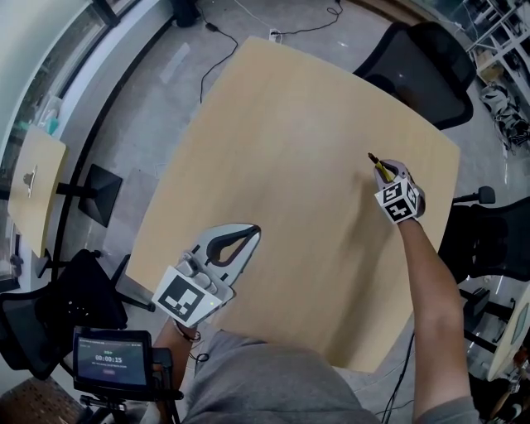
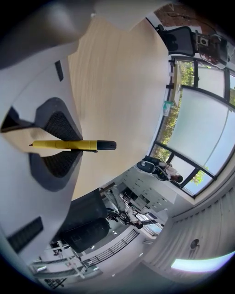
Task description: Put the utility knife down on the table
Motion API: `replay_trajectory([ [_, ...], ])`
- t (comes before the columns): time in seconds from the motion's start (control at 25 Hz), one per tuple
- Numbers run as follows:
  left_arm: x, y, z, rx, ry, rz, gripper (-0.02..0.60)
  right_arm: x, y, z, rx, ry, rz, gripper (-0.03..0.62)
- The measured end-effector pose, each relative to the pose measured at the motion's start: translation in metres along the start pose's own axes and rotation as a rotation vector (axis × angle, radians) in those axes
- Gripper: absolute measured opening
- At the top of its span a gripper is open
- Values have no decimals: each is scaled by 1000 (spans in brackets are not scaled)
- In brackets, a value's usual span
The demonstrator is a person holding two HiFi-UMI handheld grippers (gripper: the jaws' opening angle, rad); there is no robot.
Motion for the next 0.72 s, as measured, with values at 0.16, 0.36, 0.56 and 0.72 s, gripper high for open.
replay_trajectory([
  [0.16, -2, -2, 0, 3, -4, 4, 5, 1, 4, 8, 11, -82, 36, 72],
  [0.36, -5, -2, 0, 6, -8, 10, 5, 0, 12, 22, 37, -211, 90, 72],
  [0.56, -6, -4, 0, 9, -9, 16, 5, 1, 16, 35, 71, -339, 118, 72],
  [0.72, -7, -5, 0, 11, -8, 17, 5, 2, 19, 46, 109, -429, 144, 72],
])
Point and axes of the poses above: the fingertips, and each gripper's own axes: y forward along the fingers, z to its left, x out of its top, the point moved 10 cm from there along -y, backward along the fingers, and after that the axes turned 6 degrees about y, right-handed, at the moved point
